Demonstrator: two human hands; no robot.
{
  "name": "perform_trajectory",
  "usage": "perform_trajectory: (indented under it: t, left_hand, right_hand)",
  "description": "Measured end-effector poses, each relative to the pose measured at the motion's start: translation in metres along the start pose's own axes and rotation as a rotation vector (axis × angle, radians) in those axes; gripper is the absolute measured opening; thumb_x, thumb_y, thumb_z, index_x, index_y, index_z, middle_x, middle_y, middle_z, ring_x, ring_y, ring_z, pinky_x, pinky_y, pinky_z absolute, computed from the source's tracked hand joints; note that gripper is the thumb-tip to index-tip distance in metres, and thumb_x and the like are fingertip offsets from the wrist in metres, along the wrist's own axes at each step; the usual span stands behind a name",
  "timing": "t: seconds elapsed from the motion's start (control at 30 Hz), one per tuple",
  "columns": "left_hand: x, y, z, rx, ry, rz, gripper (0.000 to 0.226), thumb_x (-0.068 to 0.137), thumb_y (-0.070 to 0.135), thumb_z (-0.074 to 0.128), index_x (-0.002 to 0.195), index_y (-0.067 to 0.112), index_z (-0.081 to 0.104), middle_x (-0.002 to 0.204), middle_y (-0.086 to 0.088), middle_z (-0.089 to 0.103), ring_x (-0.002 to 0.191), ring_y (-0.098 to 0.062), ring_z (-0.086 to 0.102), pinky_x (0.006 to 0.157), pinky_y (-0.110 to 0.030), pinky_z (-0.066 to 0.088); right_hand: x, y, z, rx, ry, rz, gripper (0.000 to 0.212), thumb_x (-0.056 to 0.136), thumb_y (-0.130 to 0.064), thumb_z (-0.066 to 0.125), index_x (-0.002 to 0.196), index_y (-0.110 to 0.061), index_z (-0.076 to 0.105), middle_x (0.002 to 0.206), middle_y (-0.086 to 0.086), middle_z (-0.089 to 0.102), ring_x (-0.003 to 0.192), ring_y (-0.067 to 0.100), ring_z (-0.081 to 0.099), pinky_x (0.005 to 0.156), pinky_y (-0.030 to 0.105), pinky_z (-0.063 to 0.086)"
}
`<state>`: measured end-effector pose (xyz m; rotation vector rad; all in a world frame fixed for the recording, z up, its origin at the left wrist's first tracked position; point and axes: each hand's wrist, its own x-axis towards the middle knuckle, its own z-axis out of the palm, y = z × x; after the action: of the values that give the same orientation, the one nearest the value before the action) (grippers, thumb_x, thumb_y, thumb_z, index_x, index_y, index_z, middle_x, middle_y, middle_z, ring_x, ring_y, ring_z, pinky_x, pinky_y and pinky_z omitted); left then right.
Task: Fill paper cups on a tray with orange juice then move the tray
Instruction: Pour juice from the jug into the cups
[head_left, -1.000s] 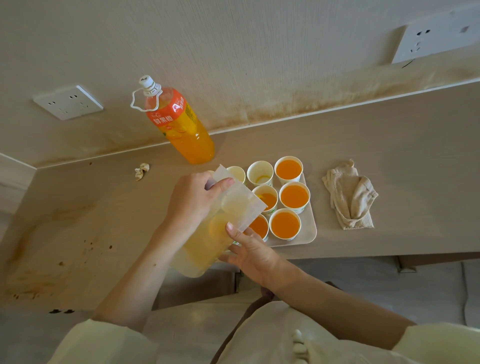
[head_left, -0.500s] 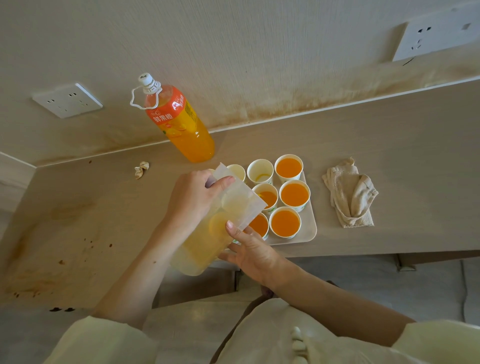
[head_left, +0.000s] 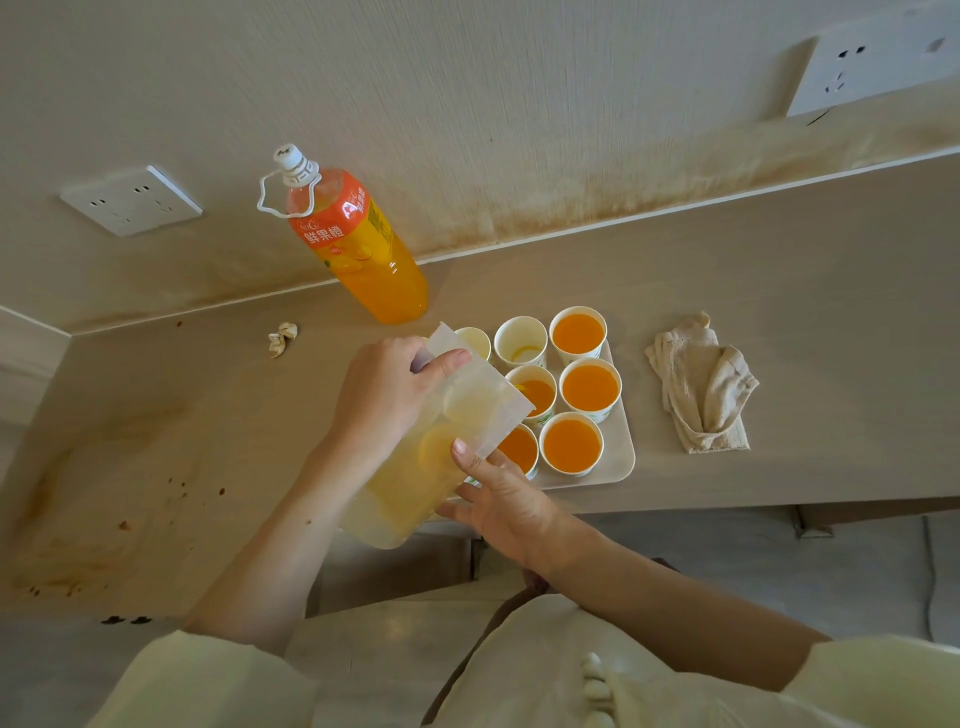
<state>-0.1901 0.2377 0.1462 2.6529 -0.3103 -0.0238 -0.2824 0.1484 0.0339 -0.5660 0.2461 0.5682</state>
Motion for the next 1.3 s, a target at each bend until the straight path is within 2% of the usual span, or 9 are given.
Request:
perform_trajectory:
  t: [0.2,0.33,0.8,1.07,1.3]
  left_hand:
    - [0.0021,0.0,0.0013,-0.001,-0.004,-0.009,0.053,0.085,0.047,0.064,0.052,0.014,0.038,0.05,0.005,0.038,0.049,-0.015,0.035,0.051,-0.033,0.029]
    - [0.0029,0.0013,0.0017,-0.005,-0.011,-0.008,0.053,0.085,0.046,0.065,0.052,0.015,0.038,0.049,0.007,0.038,0.048,-0.013,0.036,0.051,-0.031,0.029]
    - [0.0052,0.0063,0.0017,0.018,-0.026,-0.039,0.053,0.085,0.045,0.065,0.053,0.014,0.036,0.05,0.007,0.038,0.049,-0.014,0.036,0.05,-0.031,0.027]
    - [0.0034,0.0063,0.0009,0.019,-0.025,-0.03,0.053,0.085,0.046,0.064,0.052,0.016,0.036,0.05,0.007,0.038,0.048,-0.013,0.035,0.05,-0.031,0.027]
    - [0.0029,0.0086,-0.0007,0.017,-0.019,-0.033,0.052,0.086,0.044,0.065,0.051,0.017,0.036,0.05,0.007,0.037,0.048,-0.012,0.036,0.049,-0.029,0.026]
  right_hand:
    - [-0.0001,-0.0019,-0.0004,0.003,0.009,0.003,0.094,0.051,-0.051,0.09,0.132,-0.032,0.046,0.124,-0.003,0.064,0.119,0.023,0.059,0.098,0.048,0.049]
    - [0.0001,-0.0028,0.0002,0.008,0.013,0.009,0.096,0.051,-0.05,0.09,0.134,-0.033,0.044,0.127,-0.002,0.062,0.121,0.024,0.057,0.101,0.05,0.047]
    - [-0.0005,-0.0059,0.0006,0.051,0.022,0.018,0.096,0.053,-0.046,0.09,0.136,-0.029,0.044,0.128,0.001,0.061,0.119,0.024,0.058,0.086,0.041,0.057]
    - [-0.0005,-0.0052,-0.0007,0.031,0.009,0.019,0.095,0.055,-0.048,0.089,0.137,-0.03,0.044,0.129,0.0,0.061,0.121,0.025,0.057,0.093,0.045,0.054]
    - [-0.0009,-0.005,0.0007,0.039,0.01,0.014,0.095,0.052,-0.048,0.09,0.134,-0.031,0.047,0.124,-0.002,0.065,0.119,0.024,0.059,0.086,0.041,0.056]
